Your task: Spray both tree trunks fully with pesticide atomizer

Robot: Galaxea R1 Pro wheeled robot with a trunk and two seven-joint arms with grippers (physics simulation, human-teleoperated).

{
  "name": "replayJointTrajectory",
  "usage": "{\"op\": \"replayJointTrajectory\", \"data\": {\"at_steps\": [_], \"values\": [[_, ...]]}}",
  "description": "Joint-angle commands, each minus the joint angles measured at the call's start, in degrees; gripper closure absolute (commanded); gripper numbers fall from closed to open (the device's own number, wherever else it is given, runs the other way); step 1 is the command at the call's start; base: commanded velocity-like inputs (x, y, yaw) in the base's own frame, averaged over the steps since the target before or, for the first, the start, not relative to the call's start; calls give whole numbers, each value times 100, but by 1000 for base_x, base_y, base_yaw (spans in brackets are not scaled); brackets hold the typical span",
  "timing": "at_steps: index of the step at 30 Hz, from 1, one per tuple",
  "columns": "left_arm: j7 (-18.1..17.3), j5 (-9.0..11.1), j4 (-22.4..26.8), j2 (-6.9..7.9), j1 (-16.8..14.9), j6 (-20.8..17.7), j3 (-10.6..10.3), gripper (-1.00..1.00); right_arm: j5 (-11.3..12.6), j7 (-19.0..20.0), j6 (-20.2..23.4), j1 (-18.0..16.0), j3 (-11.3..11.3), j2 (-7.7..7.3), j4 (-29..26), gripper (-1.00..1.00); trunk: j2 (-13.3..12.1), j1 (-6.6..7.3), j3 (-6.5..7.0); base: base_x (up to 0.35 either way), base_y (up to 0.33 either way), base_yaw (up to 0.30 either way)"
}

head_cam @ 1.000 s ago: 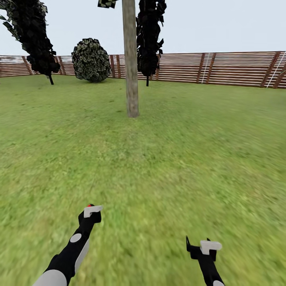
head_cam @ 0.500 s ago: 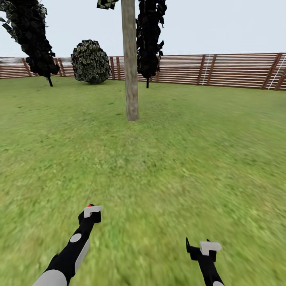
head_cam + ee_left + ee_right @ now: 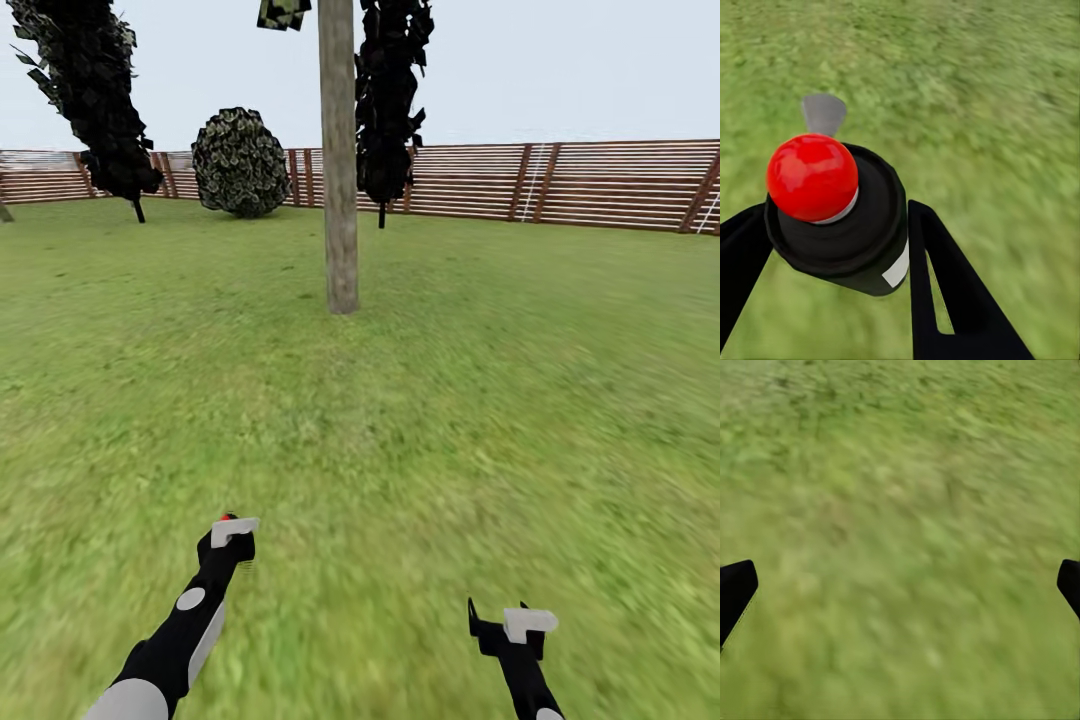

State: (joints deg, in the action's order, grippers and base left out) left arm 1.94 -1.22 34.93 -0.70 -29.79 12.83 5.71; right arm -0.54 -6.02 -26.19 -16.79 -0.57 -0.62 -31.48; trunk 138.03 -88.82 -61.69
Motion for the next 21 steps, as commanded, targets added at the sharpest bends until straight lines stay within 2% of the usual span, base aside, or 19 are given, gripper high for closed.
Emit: {"op": "replayJointTrajectory", "data": {"at_steps": [1, 21], "values": [[-3, -1, -1, 0, 0, 0, 0, 100, -3, 2, 0, 0, 2, 0, -1, -100, 0, 0, 0, 339, 0, 4], [-1, -1, 5, 0, 0, 0, 0, 100, 2, 5, 0, 0, 4, 15, -16, -100, 0, 0, 1, 339, 0, 0]]}}
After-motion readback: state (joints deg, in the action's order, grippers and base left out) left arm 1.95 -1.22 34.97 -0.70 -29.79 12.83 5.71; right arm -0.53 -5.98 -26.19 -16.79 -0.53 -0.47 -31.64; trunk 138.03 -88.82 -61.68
